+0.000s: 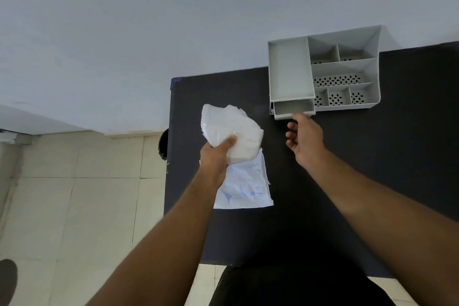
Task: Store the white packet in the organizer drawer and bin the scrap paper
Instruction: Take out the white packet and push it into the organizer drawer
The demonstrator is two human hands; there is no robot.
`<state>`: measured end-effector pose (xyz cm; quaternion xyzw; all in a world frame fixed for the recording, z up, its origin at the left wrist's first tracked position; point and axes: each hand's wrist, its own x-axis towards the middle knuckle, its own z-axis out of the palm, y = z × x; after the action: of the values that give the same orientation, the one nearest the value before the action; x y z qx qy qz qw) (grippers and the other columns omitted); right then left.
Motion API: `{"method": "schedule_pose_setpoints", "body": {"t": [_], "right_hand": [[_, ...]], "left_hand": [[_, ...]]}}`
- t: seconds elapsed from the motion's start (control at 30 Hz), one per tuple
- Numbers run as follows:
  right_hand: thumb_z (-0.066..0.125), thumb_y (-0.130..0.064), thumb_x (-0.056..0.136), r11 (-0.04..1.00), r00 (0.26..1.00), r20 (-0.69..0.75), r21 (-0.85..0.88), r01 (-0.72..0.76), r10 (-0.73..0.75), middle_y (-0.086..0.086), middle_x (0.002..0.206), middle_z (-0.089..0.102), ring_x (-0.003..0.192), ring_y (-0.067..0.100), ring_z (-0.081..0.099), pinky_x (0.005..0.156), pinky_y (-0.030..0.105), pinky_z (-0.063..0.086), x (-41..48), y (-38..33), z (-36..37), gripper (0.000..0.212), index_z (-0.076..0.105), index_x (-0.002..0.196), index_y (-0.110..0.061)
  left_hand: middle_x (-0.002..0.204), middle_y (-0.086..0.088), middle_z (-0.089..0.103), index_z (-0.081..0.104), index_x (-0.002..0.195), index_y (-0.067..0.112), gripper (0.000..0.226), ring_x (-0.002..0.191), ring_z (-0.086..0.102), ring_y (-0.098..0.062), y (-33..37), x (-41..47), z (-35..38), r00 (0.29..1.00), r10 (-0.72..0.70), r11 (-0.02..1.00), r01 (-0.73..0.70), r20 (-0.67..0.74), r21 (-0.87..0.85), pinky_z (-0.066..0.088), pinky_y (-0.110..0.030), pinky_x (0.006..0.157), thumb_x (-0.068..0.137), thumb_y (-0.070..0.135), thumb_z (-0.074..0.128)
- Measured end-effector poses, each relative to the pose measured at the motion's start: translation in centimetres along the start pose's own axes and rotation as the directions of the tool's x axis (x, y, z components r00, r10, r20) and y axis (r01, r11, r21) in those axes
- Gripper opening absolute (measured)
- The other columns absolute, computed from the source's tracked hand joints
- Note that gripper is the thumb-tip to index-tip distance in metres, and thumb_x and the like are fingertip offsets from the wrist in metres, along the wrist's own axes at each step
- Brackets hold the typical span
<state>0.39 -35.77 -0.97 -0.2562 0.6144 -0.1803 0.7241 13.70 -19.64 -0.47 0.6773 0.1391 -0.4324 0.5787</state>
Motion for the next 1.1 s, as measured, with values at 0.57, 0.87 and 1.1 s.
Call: {"method": "schedule_pose_setpoints", "body": {"t": [0.57, 0.87, 1.1], "right_hand": [[0.055, -0.026, 0.093, 0.989, 0.987, -0.138, -0.134, 0.058, -0.077, 0.004, 0.077, 0.058, 0.056, 0.015, 0.048, 0.048, 0.028, 0.040, -4.9, 5.6, -2.5, 0.019, 0.056, 0.083, -0.010], [0.054, -0.025, 0.093, 0.987, 0.992, -0.122, -0.162, 0.002, -0.022, 0.003, 0.081, 0.060, 0.059, 0.014, 0.050, 0.051, 0.027, 0.042, -5.8, 6.6, -3.4, 0.016, 0.058, 0.084, -0.013], [0.056, -0.039, 0.092, 0.977, 0.997, -0.046, -0.200, -0.070, 0.062, 0.002, 0.082, 0.062, 0.058, 0.014, 0.051, 0.054, 0.028, 0.040, -6.8, 6.3, -3.9, 0.026, 0.065, 0.097, -0.015]], "left_hand": [[0.125, -0.010, 0.066, 0.059, 0.128, 0.019, 0.050, 0.113, 0.066, -0.036, 0.7, -2.0, 0.9, 0.998, 0.048, 0.996, -0.045, 0.041, -0.075, 0.056, -0.060, 0.092, 0.084, 0.012, 0.081], [0.120, -0.007, 0.069, 0.063, 0.119, 0.018, 0.038, 0.111, 0.067, -0.031, -0.2, -3.7, 0.6, 0.994, 0.074, 0.993, -0.066, 0.078, -0.096, 0.057, -0.054, 0.093, 0.086, 0.003, 0.077], [0.120, -0.009, 0.071, 0.064, 0.119, 0.014, 0.036, 0.112, 0.068, -0.032, -0.4, -5.1, 0.7, 0.985, 0.052, 0.990, -0.030, 0.162, -0.138, 0.056, -0.054, 0.094, 0.087, 0.000, 0.074]]}}
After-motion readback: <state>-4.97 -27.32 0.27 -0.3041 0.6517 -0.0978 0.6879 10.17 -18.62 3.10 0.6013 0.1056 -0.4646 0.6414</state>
